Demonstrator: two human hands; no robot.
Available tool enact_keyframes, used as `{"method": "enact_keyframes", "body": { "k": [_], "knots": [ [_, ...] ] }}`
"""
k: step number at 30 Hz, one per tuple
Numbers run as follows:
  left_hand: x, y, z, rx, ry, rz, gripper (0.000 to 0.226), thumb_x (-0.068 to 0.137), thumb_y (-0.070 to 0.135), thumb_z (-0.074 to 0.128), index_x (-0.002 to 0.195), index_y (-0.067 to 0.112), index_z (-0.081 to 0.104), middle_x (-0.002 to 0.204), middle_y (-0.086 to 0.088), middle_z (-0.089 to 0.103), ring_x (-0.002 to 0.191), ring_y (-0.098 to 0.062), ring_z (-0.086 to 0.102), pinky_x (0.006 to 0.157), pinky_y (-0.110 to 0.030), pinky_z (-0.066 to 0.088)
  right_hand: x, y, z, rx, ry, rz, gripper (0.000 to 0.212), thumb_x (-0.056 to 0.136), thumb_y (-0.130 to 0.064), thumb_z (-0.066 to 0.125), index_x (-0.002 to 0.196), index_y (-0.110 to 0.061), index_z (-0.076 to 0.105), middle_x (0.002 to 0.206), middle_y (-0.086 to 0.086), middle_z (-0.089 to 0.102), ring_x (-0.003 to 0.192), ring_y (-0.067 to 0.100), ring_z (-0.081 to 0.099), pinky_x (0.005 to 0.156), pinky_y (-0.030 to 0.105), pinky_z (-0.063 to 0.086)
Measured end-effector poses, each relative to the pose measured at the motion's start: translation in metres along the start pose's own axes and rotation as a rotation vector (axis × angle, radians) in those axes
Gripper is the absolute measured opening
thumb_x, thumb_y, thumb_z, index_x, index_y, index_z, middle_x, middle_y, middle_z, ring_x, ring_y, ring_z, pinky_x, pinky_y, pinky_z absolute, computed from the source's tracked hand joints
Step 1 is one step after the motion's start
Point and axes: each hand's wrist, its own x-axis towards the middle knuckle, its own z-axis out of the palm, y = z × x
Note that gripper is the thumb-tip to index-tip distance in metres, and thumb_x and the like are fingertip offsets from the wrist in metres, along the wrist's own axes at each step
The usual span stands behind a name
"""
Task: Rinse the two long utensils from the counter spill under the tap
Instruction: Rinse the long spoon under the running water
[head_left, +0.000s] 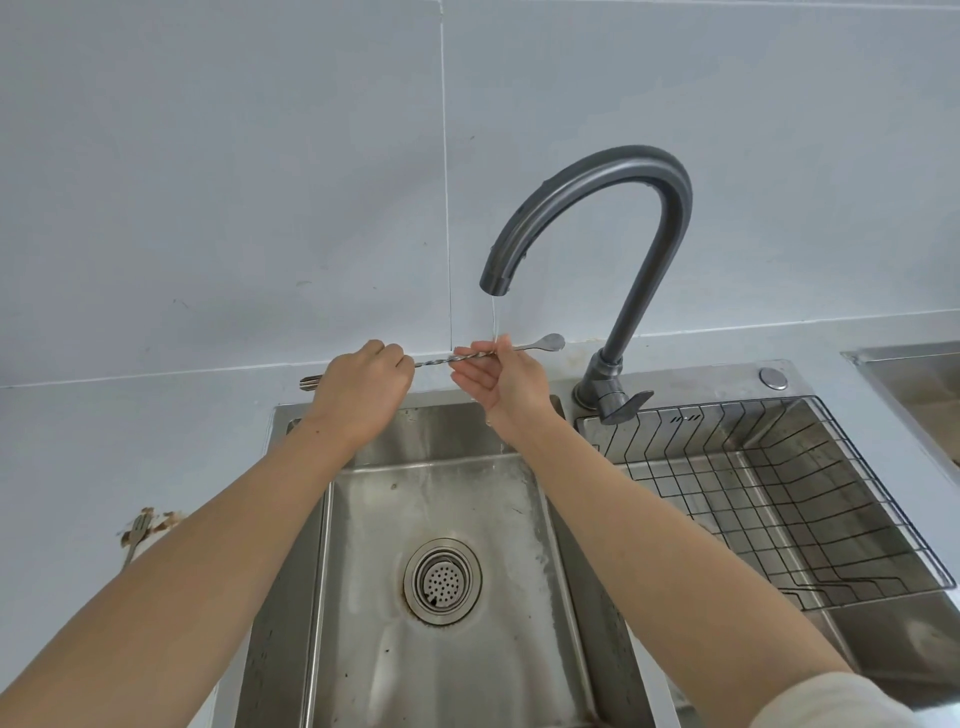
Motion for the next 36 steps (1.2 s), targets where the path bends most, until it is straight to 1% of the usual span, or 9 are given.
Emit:
{"method": "enact_keyframes", "body": {
  "k": [4, 7, 14, 18, 22, 26, 30, 33, 36],
  "knots": [
    [-0.003, -0.003, 0.001, -0.020, -0.007, -0.005, 0.041, 0.011, -0.017, 0.071, 0.039, 0.007, 0.052, 0.038, -0.004, 0.049, 0.033, -0.021, 0.048, 0.040, -0.011, 0.014, -0.001, 0.001, -0.001, -0.047, -0.011, 0.027, 0.022, 0.095, -0.009, 0.049, 0.076, -0.003, 0.057, 0.076, 0.012, 0.063, 0.059, 0.015, 0.067, 0.058, 0.020, 0.058],
    [-0.007, -0.005, 0.005, -0.037, -0.008, -0.014, 0.041, 0.011, -0.019, 0.069, 0.040, 0.005, 0.053, 0.038, -0.005, 0.049, 0.033, -0.022, 0.048, 0.048, -0.006, 0.000, -0.003, 0.002, 0.001, -0.097, 0.028, 0.022, 0.015, 0.087, 0.003, 0.059, 0.073, -0.002, 0.058, 0.074, 0.010, 0.061, 0.058, 0.014, 0.065, 0.057, 0.016, 0.058],
    [-0.023, -0.020, 0.016, -0.038, -0.028, -0.044, 0.043, 0.013, -0.021, 0.068, 0.047, 0.004, 0.061, 0.041, -0.007, 0.053, 0.036, -0.023, 0.051, 0.053, -0.008, -0.004, -0.003, 0.002, 0.000, -0.024, 0.204, -0.017, 0.017, 0.090, -0.007, 0.059, 0.073, -0.002, 0.057, 0.070, 0.010, 0.061, 0.063, 0.018, 0.063, 0.066, 0.023, 0.057],
    [-0.031, -0.028, 0.016, -0.028, -0.046, -0.033, 0.042, 0.015, -0.020, 0.069, 0.049, 0.003, 0.063, 0.043, -0.007, 0.055, 0.037, -0.023, 0.053, 0.037, -0.011, 0.015, -0.005, 0.005, 0.001, 0.040, 0.170, -0.019, 0.015, 0.094, -0.006, 0.050, 0.081, -0.001, 0.055, 0.073, 0.011, 0.061, 0.065, 0.018, 0.063, 0.062, 0.021, 0.057],
    [-0.042, -0.036, 0.017, -0.025, -0.056, -0.017, 0.043, 0.014, -0.021, 0.069, 0.050, 0.002, 0.063, 0.044, -0.008, 0.057, 0.038, -0.024, 0.055, 0.031, -0.015, 0.028, -0.006, 0.004, 0.000, 0.049, 0.163, -0.050, 0.016, 0.087, 0.013, 0.053, 0.084, -0.002, 0.054, 0.076, 0.010, 0.060, 0.069, 0.016, 0.062, 0.079, 0.028, 0.055],
    [-0.048, -0.044, 0.020, -0.027, -0.071, -0.041, 0.045, 0.014, -0.024, 0.071, 0.053, 0.000, 0.065, 0.045, -0.010, 0.058, 0.040, -0.026, 0.057, 0.028, -0.018, 0.034, -0.009, 0.005, 0.001, -0.135, 0.091, -0.098, 0.019, 0.094, 0.000, 0.047, 0.078, -0.004, 0.054, 0.072, 0.009, 0.060, 0.065, 0.016, 0.062, 0.061, 0.018, 0.057],
    [-0.049, -0.053, 0.019, -0.011, -0.080, -0.052, 0.046, 0.014, -0.026, 0.071, 0.052, -0.001, 0.064, 0.044, -0.010, 0.057, 0.039, -0.026, 0.055, 0.032, -0.015, 0.028, -0.008, 0.004, 0.002, -0.371, 0.034, -0.041, 0.027, 0.098, -0.013, 0.042, 0.074, -0.007, 0.052, 0.064, 0.010, 0.061, 0.045, 0.011, 0.064, 0.054, 0.021, 0.057],
    [-0.049, -0.057, 0.018, -0.012, -0.101, -0.070, 0.044, 0.018, -0.026, 0.072, 0.053, -0.001, 0.065, 0.045, -0.011, 0.057, 0.040, -0.027, 0.056, 0.028, -0.020, 0.035, -0.006, 0.002, -0.003, -0.600, -0.014, -0.088, 0.028, 0.096, -0.015, 0.045, 0.070, -0.008, 0.053, 0.040, 0.000, 0.056, 0.030, 0.007, 0.053, 0.037, 0.016, 0.048],
    [-0.046, -0.055, 0.014, -0.033, -0.111, -0.064, 0.044, 0.017, -0.028, 0.070, 0.052, -0.002, 0.063, 0.043, -0.011, 0.055, 0.039, -0.027, 0.055, 0.028, -0.015, 0.030, -0.004, -0.002, -0.010, -0.662, -0.022, -0.175, 0.023, 0.091, -0.010, 0.055, 0.068, -0.009, 0.059, 0.035, -0.006, 0.056, 0.029, 0.004, 0.048, 0.037, 0.013, 0.043]
  ]
}}
